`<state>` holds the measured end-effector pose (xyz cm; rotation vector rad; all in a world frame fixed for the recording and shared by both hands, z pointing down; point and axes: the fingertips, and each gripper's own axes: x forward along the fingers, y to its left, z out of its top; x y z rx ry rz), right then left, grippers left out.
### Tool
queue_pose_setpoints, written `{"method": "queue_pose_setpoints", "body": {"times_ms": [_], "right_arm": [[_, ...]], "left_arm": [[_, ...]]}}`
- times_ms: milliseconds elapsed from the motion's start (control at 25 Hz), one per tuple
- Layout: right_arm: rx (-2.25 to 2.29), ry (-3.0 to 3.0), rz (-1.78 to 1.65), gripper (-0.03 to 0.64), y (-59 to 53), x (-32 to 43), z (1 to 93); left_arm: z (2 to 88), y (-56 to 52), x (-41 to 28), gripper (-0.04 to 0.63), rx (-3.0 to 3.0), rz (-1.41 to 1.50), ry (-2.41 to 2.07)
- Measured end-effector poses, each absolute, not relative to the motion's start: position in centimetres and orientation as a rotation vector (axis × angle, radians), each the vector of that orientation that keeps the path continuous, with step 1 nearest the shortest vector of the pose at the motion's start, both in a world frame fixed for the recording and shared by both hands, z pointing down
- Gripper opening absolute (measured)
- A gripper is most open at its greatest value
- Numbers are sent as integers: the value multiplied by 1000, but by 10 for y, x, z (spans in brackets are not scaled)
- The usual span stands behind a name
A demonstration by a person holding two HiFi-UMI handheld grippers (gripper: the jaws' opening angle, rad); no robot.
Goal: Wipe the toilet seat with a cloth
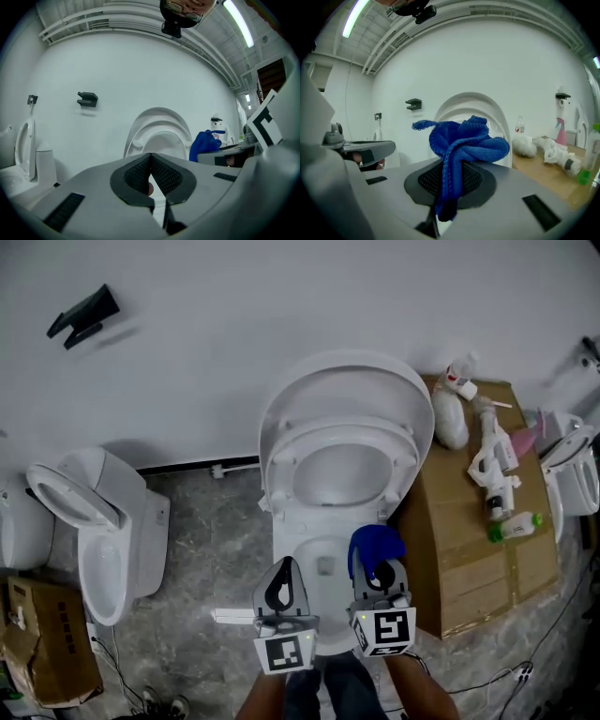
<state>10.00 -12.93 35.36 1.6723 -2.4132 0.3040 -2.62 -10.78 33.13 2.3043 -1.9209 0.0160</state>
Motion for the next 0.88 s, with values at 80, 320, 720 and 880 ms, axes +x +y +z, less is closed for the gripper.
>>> {"method": "queue_pose_setpoints", "body": {"times_ms": [80, 320, 720, 880], "right_arm": [[1703, -2412, 283, 54, -124, 109, 329], [1761, -2424, 310, 54, -116, 130, 286], [1757, -2449, 313, 54, -104, 146, 251], [1737, -2457, 291, 54, -101, 149, 239]], "left_arm": [[314, -108, -18, 15, 2326, 17, -1910], [284, -118, 6, 15, 2458, 119, -1880], [266, -166, 46, 62, 2707, 696, -1744], [255, -194, 61, 130, 2809, 929, -1669]]}}
